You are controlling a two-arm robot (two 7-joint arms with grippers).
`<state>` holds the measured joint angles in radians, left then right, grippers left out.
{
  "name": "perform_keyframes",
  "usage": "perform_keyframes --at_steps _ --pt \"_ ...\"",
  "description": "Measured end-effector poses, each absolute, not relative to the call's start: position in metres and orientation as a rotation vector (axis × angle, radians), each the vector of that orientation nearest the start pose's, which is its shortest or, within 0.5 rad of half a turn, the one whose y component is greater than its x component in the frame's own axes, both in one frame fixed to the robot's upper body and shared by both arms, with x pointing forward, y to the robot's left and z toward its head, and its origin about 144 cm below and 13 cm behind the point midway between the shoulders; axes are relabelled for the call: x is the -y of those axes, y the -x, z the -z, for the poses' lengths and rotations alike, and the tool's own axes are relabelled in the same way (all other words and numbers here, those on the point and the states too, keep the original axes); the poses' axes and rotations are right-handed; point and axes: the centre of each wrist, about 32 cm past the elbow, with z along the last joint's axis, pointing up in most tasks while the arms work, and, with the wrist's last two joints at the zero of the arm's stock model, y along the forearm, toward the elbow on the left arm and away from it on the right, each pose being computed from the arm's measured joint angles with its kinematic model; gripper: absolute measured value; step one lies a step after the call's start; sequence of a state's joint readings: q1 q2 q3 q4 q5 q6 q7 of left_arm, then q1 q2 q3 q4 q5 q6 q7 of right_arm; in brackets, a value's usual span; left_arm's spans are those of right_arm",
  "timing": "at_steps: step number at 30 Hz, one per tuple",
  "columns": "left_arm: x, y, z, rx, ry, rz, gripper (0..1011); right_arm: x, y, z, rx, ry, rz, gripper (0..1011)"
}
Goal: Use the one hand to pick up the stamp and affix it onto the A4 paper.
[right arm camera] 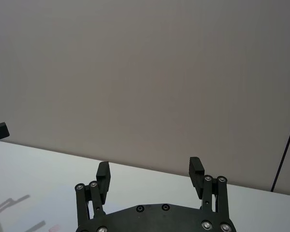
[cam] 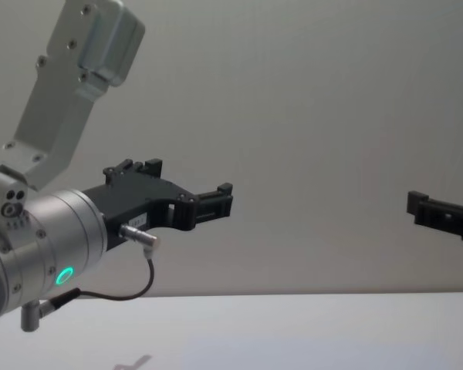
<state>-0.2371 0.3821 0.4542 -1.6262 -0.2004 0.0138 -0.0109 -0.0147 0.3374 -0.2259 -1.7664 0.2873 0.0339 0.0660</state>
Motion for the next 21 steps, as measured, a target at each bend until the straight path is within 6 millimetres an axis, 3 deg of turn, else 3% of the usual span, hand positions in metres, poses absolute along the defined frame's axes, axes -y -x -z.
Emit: perform_keyframes --at_steps 21 --pt "-0.1984 -0.492 -1.2044 0.268 -0.061 -1.124 1001 0.2371 -0.4433 -1.1888 0.075 -0.026 1.229 1001"
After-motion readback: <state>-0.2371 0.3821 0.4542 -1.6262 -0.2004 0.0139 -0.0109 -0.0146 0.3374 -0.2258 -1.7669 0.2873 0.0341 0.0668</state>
